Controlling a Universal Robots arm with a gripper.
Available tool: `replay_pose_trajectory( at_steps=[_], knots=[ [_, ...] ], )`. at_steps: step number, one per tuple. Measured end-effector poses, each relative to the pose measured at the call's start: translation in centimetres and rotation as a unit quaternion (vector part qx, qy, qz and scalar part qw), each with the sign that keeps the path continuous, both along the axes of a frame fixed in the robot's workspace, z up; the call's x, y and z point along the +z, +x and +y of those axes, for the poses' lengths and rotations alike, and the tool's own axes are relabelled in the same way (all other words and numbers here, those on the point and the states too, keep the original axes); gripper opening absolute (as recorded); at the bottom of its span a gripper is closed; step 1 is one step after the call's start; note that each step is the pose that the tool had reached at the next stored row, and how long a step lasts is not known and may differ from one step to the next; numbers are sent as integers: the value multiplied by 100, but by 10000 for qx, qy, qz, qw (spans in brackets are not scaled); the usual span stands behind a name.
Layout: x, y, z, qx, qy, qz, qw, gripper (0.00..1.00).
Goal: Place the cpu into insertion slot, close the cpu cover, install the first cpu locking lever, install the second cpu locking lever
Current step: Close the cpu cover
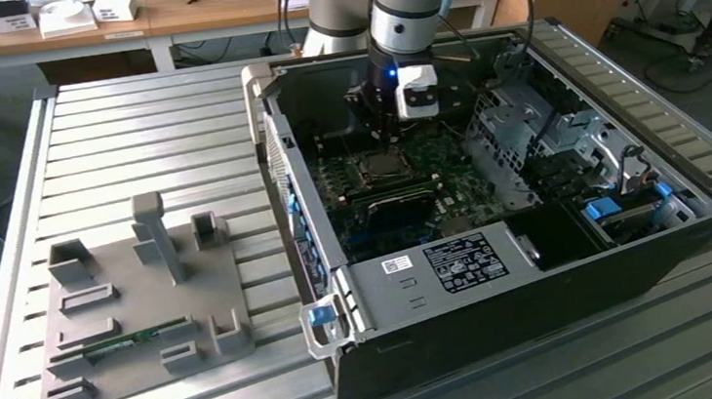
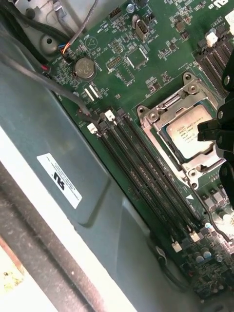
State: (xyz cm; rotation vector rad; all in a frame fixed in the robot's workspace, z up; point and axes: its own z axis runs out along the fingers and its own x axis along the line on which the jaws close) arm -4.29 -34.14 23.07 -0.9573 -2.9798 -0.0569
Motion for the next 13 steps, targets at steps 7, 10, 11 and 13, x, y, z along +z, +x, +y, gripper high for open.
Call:
replay_pose_trajectory(
  at_steps=[7, 10, 11, 13],
  knots=[
    [-1, 0, 0, 372, 0, 0, 9993, 11],
    [-1, 0, 0, 384, 0, 0, 9993, 11],
    [-1, 0, 0, 384, 0, 0, 9993, 11],
    [-1, 0, 0, 384, 0, 0, 9993, 11]
  ],
)
